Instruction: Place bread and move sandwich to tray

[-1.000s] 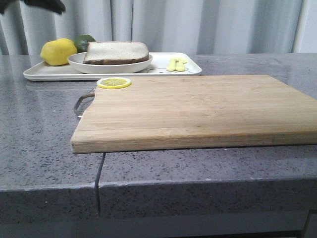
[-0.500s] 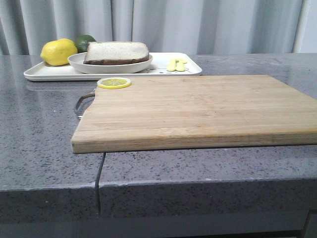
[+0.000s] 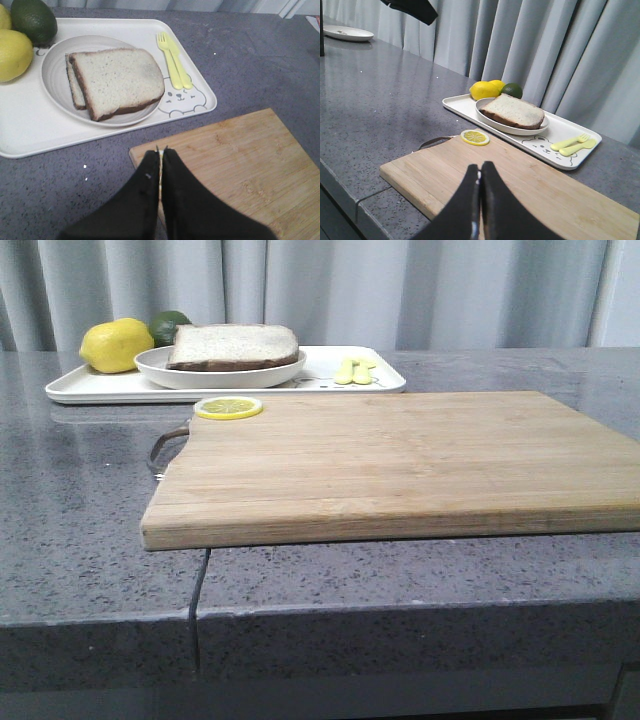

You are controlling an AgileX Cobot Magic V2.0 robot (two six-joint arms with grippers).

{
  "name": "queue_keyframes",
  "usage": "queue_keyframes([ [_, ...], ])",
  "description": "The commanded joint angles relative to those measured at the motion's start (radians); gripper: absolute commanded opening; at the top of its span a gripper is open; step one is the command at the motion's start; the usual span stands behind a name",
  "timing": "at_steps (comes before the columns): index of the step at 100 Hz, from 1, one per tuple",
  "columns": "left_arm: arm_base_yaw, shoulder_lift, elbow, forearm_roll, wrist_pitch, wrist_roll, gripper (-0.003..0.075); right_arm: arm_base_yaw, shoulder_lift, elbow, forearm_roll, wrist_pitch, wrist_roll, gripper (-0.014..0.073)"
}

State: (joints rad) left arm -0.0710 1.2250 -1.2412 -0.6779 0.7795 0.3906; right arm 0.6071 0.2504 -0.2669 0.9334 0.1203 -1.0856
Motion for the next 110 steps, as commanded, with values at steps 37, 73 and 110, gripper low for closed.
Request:
queue_keyframes([
  [37,-0.008,-0.496,0.493,-0.039,-0.175,0.064,-0.002,0.003,-0.203,0.059,0.015,-0.052,-0.01,-0.0062],
  [73,-0.008,-0.844,0.78,-0.039,-0.136,0.064,-0.002,0.003,-0.206,0.059,0.017,-0.06,-0.01,-0.0062],
  [110,-0.008,-0.937,0.817,-0.039,-0.106,0.064,-0.002,0.003,-0.206,0.059,0.017,-0.06,-0.01,-0.0062],
])
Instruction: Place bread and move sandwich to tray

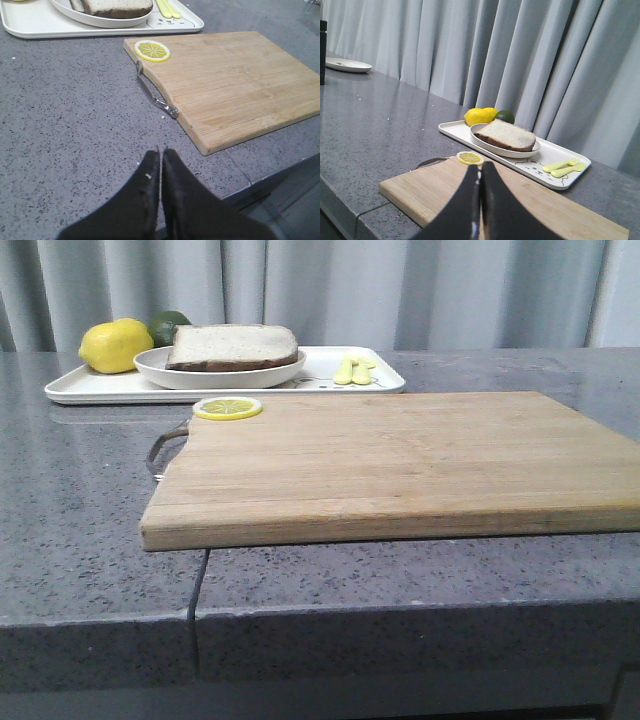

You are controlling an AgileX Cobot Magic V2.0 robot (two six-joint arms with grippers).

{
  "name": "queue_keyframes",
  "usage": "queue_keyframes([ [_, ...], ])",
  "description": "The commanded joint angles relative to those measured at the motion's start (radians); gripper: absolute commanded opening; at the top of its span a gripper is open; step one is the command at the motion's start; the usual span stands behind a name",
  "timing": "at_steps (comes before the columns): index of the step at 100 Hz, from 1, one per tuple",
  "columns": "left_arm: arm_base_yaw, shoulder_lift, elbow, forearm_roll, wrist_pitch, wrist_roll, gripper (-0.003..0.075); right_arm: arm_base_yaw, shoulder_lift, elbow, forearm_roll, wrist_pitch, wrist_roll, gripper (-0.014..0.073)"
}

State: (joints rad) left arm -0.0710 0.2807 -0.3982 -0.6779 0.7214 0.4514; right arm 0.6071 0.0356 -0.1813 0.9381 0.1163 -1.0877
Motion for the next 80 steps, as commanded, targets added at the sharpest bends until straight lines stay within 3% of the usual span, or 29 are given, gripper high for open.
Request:
queue_keyframes([
  [1,-0.008,0.008,-0.026,-0.039,-0.048,0.003,-0.002,0.003,0.009,-0.026,0.012,-0.056,-0.008,-0.0062],
  [30,-0.008,0.005,-0.026,-0.039,-0.056,0.003,-0.002,0.003,0.009,-0.026,0.012,-0.056,-0.008,-0.0062],
  [41,0.01,-0.043,-0.023,0.077,-0.114,0.003,-0.002,0.003,0.009,-0.026,0.012,-0.056,-0.008,-0.0062],
  [51,0.034,-0.107,0.007,0.231,-0.231,0.003,-0.002,0.003,0.009,-0.026,0.012,-0.056,-0.008,-0.0062],
  [70,0.086,-0.19,0.159,0.266,-0.487,-0.035,-0.0019,0.003,0.009,-0.026,0.012,-0.056,-0.008,-0.0062],
  [80,0.096,-0.232,0.25,0.346,-0.619,-0.124,-0.0019,0.003,0.009,-0.026,0.012,-0.056,-0.008,-0.0062],
])
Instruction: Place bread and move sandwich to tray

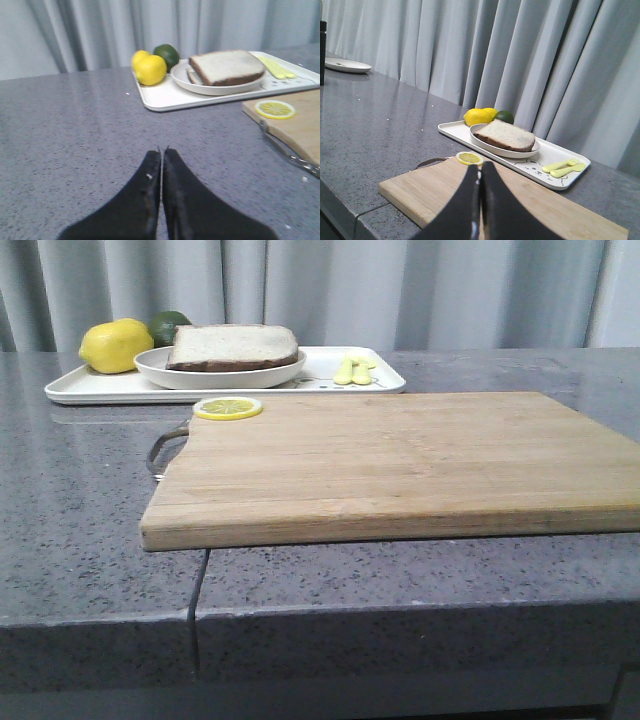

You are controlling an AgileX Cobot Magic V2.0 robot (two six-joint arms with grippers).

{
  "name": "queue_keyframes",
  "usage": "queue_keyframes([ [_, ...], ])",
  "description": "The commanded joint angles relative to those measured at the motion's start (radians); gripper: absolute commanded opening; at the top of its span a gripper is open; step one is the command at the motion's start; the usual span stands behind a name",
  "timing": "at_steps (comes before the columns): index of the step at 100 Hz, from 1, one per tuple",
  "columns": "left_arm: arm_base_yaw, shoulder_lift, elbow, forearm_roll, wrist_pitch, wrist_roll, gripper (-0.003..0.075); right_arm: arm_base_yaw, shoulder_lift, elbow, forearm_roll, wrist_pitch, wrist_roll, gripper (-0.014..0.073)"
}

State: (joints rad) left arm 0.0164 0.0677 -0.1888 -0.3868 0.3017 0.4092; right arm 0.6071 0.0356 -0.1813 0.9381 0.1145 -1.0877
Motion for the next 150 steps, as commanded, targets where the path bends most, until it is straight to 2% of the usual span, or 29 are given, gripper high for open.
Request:
queue_keyframes([
  [1,0.01,-0.026,0.047,0.066,-0.215,-0.106,-0.0019,0.003,0.009,-0.026,0.012,-0.054,-0.008,-0.0062],
  [12,0.01,-0.082,0.139,0.268,-0.302,-0.336,-0.0019,0.003,0.009,-0.026,0.012,-0.054,-0.008,-0.0062],
  [17,0.01,-0.106,0.178,0.319,-0.328,-0.379,-0.0019,0.003,0.009,-0.026,0.012,-0.054,-0.008,-0.0062],
  [22,0.012,-0.104,0.206,0.327,-0.337,-0.379,-0.0019,0.003,0.009,-0.026,0.012,-0.054,-0.008,-0.0062],
  [27,0.012,-0.104,0.204,0.327,-0.259,-0.378,-0.0019,0.003,0.01,-0.026,0.012,-0.052,-0.008,-0.0062],
  [52,0.021,-0.104,0.206,0.339,-0.042,-0.378,-0.0019,0.003,0.01,-0.026,0.012,-0.053,-0.008,-0.0062],
  [150,0.021,-0.104,0.204,0.326,-0.05,-0.378,-0.002,0.003,0.01,-0.026,0.012,-0.053,-0.008,-0.0062],
])
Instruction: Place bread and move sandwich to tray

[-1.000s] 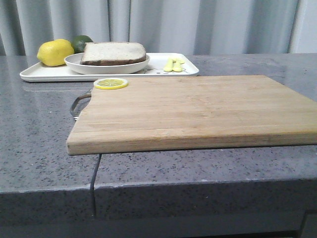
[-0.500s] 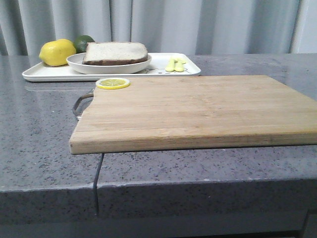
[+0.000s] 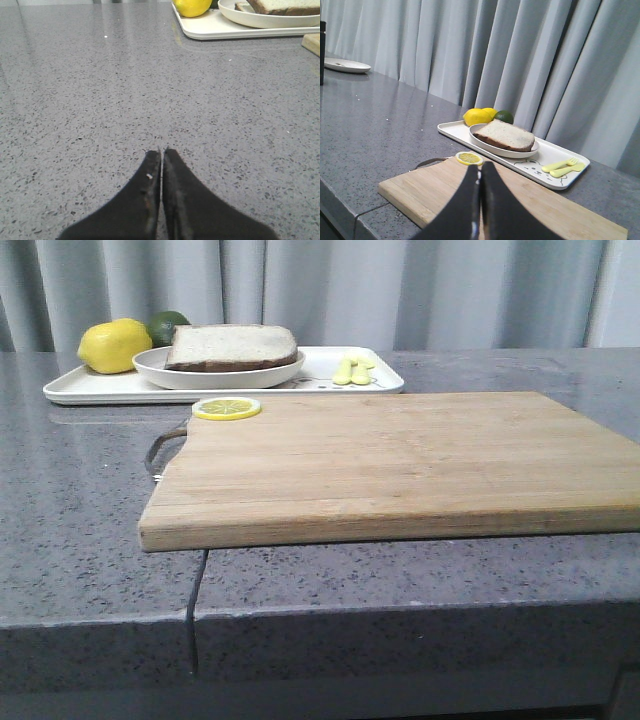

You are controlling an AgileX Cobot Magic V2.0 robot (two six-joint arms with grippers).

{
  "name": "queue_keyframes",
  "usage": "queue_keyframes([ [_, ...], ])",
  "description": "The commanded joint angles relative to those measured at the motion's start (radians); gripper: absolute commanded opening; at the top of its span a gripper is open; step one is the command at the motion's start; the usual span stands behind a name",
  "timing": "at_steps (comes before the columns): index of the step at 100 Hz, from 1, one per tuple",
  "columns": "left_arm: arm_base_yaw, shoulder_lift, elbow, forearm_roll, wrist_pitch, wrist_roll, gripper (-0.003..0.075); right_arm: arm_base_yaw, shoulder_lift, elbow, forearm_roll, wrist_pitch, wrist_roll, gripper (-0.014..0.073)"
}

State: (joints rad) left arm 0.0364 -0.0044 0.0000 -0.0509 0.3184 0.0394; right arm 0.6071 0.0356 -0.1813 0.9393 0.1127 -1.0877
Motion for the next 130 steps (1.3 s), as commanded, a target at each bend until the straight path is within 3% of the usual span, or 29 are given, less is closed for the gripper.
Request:
queue_keyframes([
  [1,0.001,-0.032,0.015,-0.01,-0.067,-0.008,-0.0019,0.003,0.01,-0.026,0.011,-0.051,-0.008,-0.0062],
  [20,0.001,-0.032,0.015,-0.01,-0.067,-0.008,-0.002,0.003,0.01,-0.025,0.006,-0.052,-0.008,-0.0062],
  [33,0.001,-0.032,0.015,-0.01,-0.067,-0.008,-0.002,-0.02,0.019,-0.004,-0.096,-0.101,0.042,-0.0062],
  [41,0.001,-0.032,0.015,-0.01,-0.067,-0.008,-0.002,-0.06,0.033,0.021,-0.211,-0.144,0.243,-0.0062],
  [55,0.001,-0.032,0.015,-0.01,-0.067,-0.008,-0.0019,-0.155,0.051,0.083,-0.582,-0.207,0.724,-0.0062],
  [64,0.001,-0.032,0.015,-0.01,-0.068,-0.008,-0.002,-0.227,0.052,0.132,-0.789,-0.289,0.965,-0.0062],
  [75,0.001,-0.032,0.015,-0.01,-0.068,-0.008,-0.002,-0.333,0.052,0.204,-0.965,-0.38,1.192,-0.0062],
  [80,0.001,-0.032,0.015,-0.01,-0.068,-0.008,-0.0019,-0.377,0.052,0.211,-1.022,-0.346,1.258,-0.0062],
  [102,0.001,-0.032,0.015,-0.01,-0.068,-0.008,-0.002,-0.506,0.042,0.211,-1.102,-0.244,1.303,-0.0062],
  [130,0.001,-0.032,0.015,-0.01,-0.068,-0.008,-0.002,-0.537,-0.022,0.213,-1.067,0.034,1.27,-0.0062],
])
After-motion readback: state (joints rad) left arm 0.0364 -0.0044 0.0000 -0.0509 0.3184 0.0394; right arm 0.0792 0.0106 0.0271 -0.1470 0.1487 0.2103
